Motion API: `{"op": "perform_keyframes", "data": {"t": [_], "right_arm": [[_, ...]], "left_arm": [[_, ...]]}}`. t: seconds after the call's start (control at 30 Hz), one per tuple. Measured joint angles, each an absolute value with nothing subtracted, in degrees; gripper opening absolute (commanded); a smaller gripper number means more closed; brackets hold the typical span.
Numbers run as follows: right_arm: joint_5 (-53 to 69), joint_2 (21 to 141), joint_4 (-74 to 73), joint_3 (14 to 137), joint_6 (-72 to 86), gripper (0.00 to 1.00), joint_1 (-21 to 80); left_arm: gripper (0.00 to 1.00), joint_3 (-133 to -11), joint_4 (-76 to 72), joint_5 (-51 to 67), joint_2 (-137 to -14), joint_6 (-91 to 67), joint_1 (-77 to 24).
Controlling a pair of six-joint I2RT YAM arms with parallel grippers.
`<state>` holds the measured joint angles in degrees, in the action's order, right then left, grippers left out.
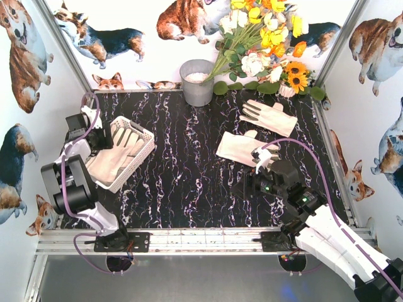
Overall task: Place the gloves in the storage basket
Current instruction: Adjust the glove in the bin.
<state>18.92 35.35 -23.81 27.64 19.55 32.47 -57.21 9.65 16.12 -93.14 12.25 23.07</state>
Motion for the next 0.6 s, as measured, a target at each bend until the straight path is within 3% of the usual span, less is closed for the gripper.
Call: {"op": "perform_keyframes", "data": {"t": [0.1,0.43,0.6], "right_arm": [[19.0,35.4,-23.8,27.6,19.6,0.68,32.5],[19.0,37.7,-22.3,27.8,19.6,0.68,32.5],[19.1,40.9,-20.5,29.7,19.4,0.68,32.5]], "left_arm": [[0.52,-57.6,9.3,17.4,-95.6,12.3,23.1],[0.01,-58.3,9.2,24.0,-97.9,13.8,23.1],[0.00,-58.3,9.0,28.1,-97.6,15.3,23.1]]}}
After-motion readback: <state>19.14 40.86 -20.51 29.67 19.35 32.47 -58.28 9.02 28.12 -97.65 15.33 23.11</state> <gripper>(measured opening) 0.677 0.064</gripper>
